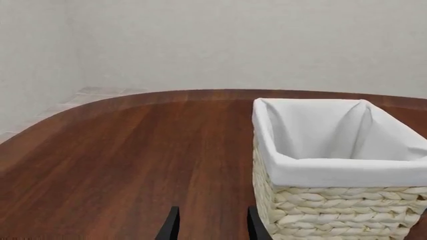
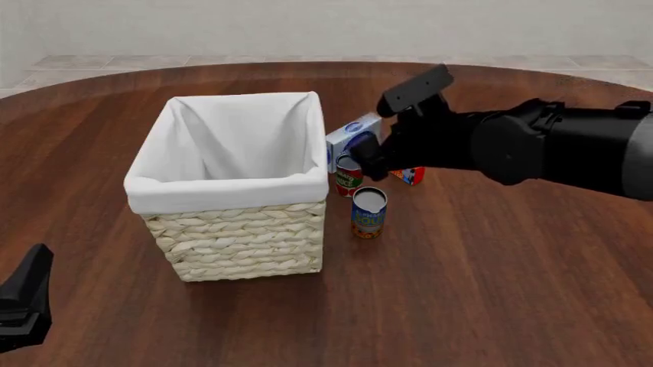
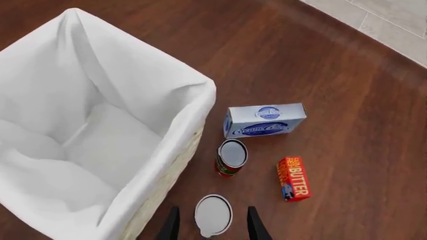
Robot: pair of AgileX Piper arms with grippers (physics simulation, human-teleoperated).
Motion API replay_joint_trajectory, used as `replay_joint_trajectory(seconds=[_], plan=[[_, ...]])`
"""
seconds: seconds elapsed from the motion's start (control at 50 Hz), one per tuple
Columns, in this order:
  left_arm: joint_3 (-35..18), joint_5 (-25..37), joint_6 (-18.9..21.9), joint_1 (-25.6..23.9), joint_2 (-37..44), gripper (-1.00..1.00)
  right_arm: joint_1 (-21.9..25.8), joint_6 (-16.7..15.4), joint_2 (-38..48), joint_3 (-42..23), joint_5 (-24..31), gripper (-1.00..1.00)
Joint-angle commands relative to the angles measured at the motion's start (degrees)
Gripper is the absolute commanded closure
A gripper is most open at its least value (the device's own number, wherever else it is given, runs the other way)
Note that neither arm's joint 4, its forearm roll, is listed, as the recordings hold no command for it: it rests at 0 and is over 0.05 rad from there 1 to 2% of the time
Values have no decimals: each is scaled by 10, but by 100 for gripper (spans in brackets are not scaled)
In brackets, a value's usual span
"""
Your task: Pick up the alphabet soup and put it in the basket.
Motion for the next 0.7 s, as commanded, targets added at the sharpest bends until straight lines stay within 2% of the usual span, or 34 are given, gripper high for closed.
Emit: replay_joint_trajectory(seconds=[0.02, 0.7], plan=[[0, 1, 0, 0, 0, -100, -8, -3, 7, 2, -3, -100], [0, 3, -3, 4, 0, -100, -5, -1, 31, 2, -14, -100]])
